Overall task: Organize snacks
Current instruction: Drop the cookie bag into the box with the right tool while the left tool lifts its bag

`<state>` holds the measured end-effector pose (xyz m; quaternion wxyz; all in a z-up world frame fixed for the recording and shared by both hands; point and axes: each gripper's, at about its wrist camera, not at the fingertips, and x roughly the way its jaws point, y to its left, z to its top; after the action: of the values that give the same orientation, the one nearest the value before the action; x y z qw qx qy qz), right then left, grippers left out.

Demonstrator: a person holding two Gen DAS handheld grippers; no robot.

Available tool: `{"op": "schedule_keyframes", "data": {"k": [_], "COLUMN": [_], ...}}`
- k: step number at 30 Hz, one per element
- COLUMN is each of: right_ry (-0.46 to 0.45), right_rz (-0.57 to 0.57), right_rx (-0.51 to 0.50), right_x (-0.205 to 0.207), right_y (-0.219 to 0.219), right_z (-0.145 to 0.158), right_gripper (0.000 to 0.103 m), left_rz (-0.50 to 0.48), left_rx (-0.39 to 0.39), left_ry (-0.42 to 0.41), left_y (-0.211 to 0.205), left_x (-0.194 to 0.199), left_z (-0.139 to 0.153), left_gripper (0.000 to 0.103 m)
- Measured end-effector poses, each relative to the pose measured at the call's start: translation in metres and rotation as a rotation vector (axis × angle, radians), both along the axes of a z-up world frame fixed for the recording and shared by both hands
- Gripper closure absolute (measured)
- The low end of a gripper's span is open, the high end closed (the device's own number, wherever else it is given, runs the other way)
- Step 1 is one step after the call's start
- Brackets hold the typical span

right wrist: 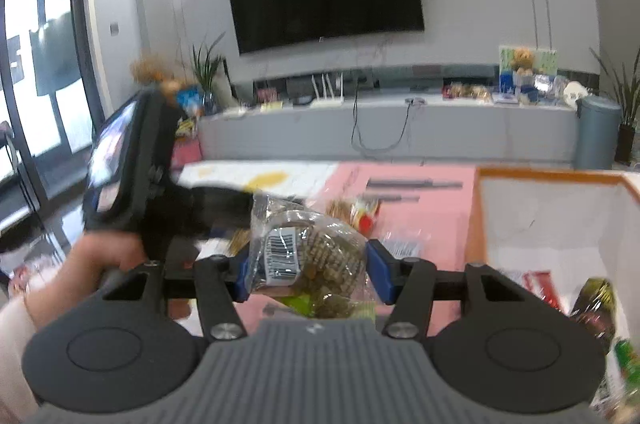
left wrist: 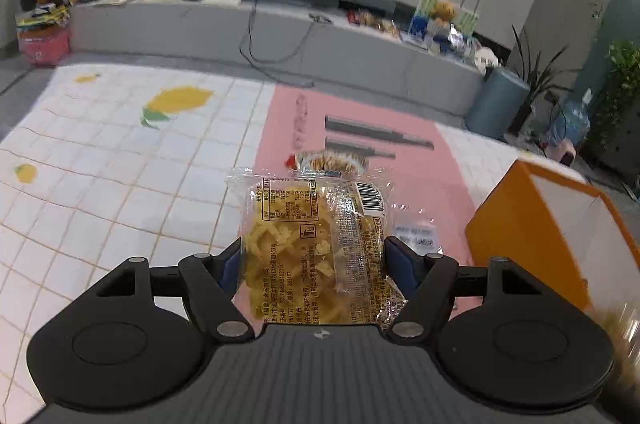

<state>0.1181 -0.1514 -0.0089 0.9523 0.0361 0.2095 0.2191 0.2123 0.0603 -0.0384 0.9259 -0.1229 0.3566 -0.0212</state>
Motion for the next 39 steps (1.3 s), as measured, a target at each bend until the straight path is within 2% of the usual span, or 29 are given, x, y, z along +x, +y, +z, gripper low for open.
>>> {"op": "schedule_keyframes", "data": {"k": [4,7,14,18,21,23,30,32,36,39], "right_ry": [-0.044,-0.078,-0.102,-0.024,0.042,0.099,0.328,0.387,0.438,0.472], "right_rz": [-0.047,-0.092,-0.220,-0.270,-0.319,-0.322,-0.373,-0.377,-0.371,-0.359], "right_rx": [0.037,0.047,0.051,0.056,-0.002,-0.043,-0.047,-0.074,-0.150,-0.117], "right_x": [0.001,0.001,0.005,0.022,0.039,0.053,0.111,0.127,0.147,0.151], "right_y": [-0.027,-0.048,-0.108,-0.140,-0.151,-0.155,-0.166,-0.166,-0.162,-0.168], "right_z": [0.028,0.043,0.060,0.056,0.046,0.035,-0.008,-0.024,-0.044,-0.047], "right_gripper": [0.048,0.048,0.048,0.048,0.048,0.048,0.048,0.048,0.048,0.047], "left_rz": [-0.035,-0.070,-0.162,-0.204,-0.229,-0.246,-0.301,-0.305,-0.303,-0.296], "left_rx": [-0.063,-0.080,-0.118,-0.143,-0.171,-0.176,-0.220,-0.207,-0.185,-0.167], "left_ry": [-0.030,-0.062,-0.130,-0.153,-0.155,-0.147,-0.105,-0.106,-0.101,-0.093], "left_y": [-0.009,-0.021,-0.050,-0.063,-0.074,-0.082,-0.099,-0.101,-0.104,-0.105], "left_x": [-0.011,-0.019,-0.031,-0.030,-0.026,-0.023,-0.014,-0.014,-0.016,-0.014], "left_z": [0.017,0.030,0.054,0.060,0.058,0.056,0.043,0.041,0.037,0.033], "left_gripper": [0.021,0.021,0.021,0.021,0.021,0.021,0.021,0.021,0.021,0.021]}}
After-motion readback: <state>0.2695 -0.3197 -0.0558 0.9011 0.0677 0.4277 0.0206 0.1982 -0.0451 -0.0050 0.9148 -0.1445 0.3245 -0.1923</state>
